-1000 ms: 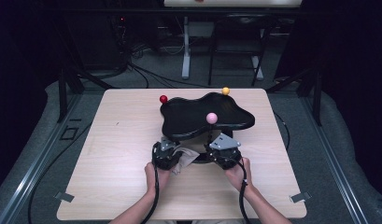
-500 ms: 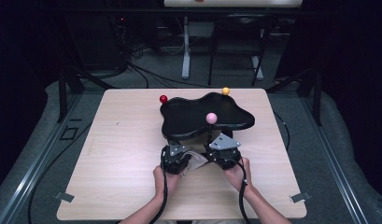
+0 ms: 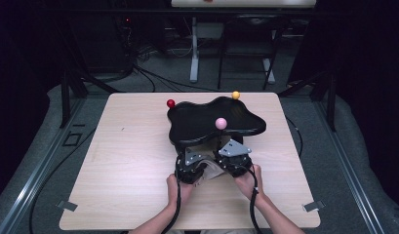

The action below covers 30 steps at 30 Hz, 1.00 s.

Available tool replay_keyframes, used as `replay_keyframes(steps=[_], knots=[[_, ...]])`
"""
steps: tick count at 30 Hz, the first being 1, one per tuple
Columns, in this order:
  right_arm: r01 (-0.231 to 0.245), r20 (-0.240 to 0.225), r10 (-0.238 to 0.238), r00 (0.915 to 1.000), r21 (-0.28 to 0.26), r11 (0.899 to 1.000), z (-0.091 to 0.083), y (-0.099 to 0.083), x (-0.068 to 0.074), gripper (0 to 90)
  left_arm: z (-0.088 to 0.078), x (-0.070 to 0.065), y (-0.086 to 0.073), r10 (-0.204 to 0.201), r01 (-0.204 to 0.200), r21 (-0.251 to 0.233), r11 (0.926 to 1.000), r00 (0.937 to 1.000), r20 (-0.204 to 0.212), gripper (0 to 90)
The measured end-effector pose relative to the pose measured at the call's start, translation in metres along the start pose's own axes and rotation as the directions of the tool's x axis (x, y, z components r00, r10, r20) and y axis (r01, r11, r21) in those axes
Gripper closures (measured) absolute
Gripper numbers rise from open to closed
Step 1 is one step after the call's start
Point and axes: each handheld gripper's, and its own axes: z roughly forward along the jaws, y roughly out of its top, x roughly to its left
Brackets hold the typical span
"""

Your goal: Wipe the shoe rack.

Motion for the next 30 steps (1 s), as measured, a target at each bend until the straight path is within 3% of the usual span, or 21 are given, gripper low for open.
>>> replay_keyframes(steps=[3,12,19,30], knots=[[0.001,0.000,-0.001,1.0000,0.001,1.000,0.000,0.000,0.000,74.9,-0.005,0.009,-0.001,0.034,-0.034,0.015,0.9993,0.9992,-0.022,83.1],[0.004,-0.003,-0.004,1.0000,0.003,1.000,0.000,0.000,-0.001,74.9,-0.010,0.035,-0.002,0.025,-0.021,0.053,0.9984,0.9960,-0.086,83.1],[0.002,-0.002,-0.002,1.0000,0.003,1.000,0.000,0.000,0.000,74.8,-0.010,0.052,0.000,0.009,-0.001,0.061,0.9981,0.9932,-0.116,83.1],[0.003,-0.003,-0.003,1.0000,0.004,1.000,0.000,0.000,0.000,74.8,-0.010,0.075,-0.001,-0.046,0.052,0.031,0.9981,0.9845,-0.169,83.1]])
